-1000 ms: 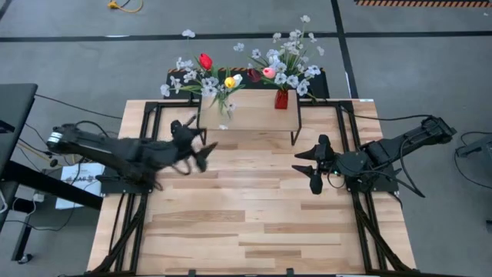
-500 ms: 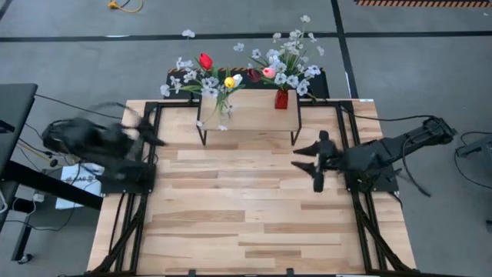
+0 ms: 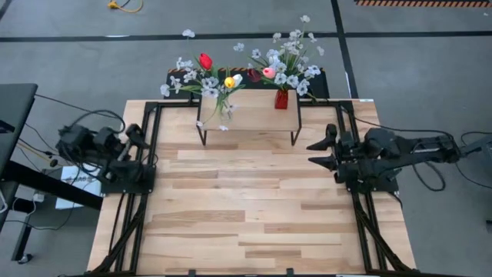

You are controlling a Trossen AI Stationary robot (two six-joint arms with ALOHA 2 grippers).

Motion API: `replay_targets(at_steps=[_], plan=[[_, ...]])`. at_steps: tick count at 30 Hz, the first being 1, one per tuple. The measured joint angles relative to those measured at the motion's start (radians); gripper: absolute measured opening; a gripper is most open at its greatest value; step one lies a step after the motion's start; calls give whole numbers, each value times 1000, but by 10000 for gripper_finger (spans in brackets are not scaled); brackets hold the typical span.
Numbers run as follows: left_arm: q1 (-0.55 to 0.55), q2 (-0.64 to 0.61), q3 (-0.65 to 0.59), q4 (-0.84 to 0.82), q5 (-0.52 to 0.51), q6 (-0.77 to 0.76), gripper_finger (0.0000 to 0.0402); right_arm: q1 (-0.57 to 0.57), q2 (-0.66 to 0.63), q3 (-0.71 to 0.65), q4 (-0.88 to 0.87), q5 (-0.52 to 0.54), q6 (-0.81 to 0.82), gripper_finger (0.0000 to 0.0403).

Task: Pick and place flowers into a vace then onto a shelf
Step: Return to Home Position

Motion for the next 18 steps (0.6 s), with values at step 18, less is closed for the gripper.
replay_targets(at_steps=[18], plan=[[0, -21, -481, 495, 54, -49, 303, -10, -357, -529, 292, -58, 150, 177]])
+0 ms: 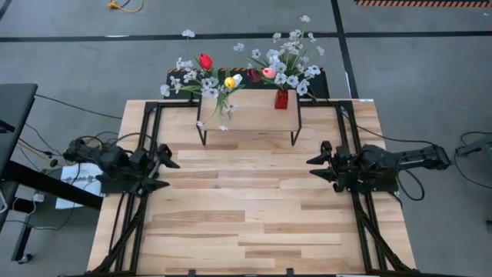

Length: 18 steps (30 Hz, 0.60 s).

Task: Pick and place flowers into a vace then onto a shelf
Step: Return to Home Position

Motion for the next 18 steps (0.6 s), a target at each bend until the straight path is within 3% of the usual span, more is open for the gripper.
replay_targets(at_steps=[7, 14, 18], plan=[[0, 3, -153, 190, -25, -46, 303, 7, -24, -52, -40, 3, -12, 177], [0, 2, -152, 145, -29, 1, 303, 7, -24, -53, -93, 2, -17, 177], [0, 3, -153, 66, -21, -95, 303, 7, -24, -53, -96, 2, -18, 177]])
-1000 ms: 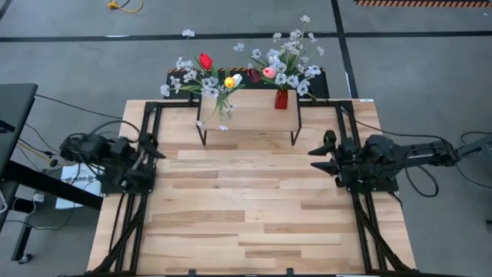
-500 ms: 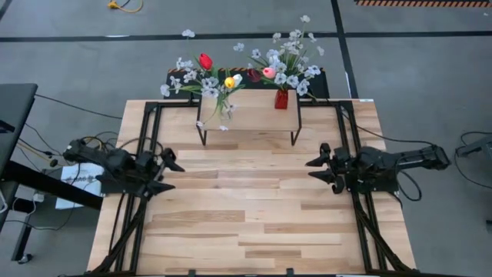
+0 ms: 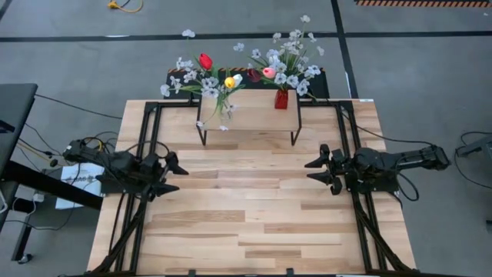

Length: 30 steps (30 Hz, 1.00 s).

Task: Pick and place flowers into a vace then onto a shelf
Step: Return to Home Position

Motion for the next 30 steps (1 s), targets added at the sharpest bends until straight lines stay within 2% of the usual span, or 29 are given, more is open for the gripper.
replay_targets(at_steps=[3, 6, 9, 30], plan=[[0, 0, 0, -40, 3, -159, 303, 0, 0, 0, 0, 0, 0, 177], [0, 0, 0, -98, 2, -234, 303, 0, 0, 0, 0, 0, 0, 177], [0, 0, 0, -168, 3, -240, 303, 0, 0, 0, 0, 0, 0, 177], [0, 7, 1, -178, 10, -237, 303, 0, 0, -1, 0, 0, 0, 177]])
